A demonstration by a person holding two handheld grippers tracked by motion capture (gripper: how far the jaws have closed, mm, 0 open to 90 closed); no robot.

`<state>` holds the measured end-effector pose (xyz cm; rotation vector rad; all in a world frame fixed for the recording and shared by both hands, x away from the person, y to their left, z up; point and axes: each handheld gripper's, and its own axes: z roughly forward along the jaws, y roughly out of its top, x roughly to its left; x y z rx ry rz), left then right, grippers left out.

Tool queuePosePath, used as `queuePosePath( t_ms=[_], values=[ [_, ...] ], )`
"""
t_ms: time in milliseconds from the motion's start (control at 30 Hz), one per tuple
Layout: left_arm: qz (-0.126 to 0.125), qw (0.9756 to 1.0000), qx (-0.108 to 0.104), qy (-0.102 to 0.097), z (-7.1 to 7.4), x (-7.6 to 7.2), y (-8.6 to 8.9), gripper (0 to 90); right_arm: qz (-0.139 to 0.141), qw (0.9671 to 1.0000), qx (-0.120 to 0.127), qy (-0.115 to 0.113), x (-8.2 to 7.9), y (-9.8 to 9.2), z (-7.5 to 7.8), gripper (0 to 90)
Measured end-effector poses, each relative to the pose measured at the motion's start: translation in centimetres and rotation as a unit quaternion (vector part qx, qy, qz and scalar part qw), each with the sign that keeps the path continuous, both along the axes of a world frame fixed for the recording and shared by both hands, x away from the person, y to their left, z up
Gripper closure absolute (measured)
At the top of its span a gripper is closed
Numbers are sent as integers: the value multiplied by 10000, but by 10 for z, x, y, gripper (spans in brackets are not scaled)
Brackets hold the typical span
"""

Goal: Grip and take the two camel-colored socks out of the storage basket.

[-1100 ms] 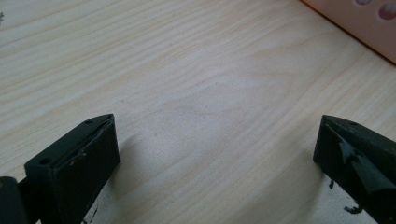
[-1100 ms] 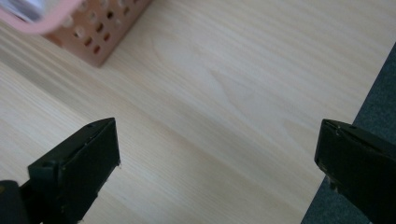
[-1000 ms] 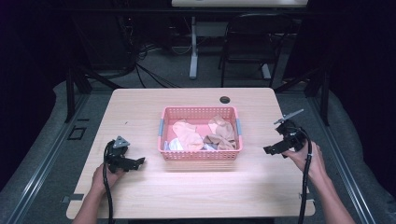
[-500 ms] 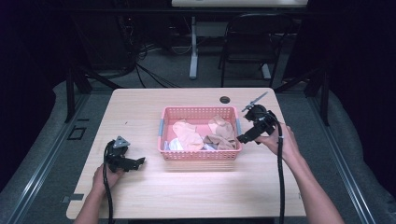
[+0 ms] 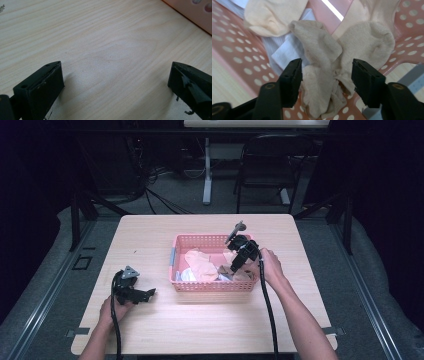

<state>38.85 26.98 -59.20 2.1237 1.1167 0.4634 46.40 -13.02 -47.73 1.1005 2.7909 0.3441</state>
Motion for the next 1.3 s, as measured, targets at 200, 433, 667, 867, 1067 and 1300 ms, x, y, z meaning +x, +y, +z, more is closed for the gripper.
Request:
queuePosePath(
  t_ms=[200,433,667,867,1067,1300],
  values=[
    [-11,10000,7,1,0,0,0,0,9,9996,-151,258,6,9,-14,582],
    [-12,10000,8,0,0,0,0,0,-7,9992,-219,338,7,11,-21,808],
    [-51,10000,15,-9,0,1,0,0,-45,9994,-98,341,4,9,-14,850],
    [-52,10000,16,-8,0,1,0,0,-56,9997,-7,254,3,6,-7,853],
    [-49,10000,18,-9,0,1,0,0,-146,9995,228,153,1,2,8,855],
    [-56,10000,23,-9,0,1,0,0,-87,9994,312,111,-1,0,14,855]
  ],
)
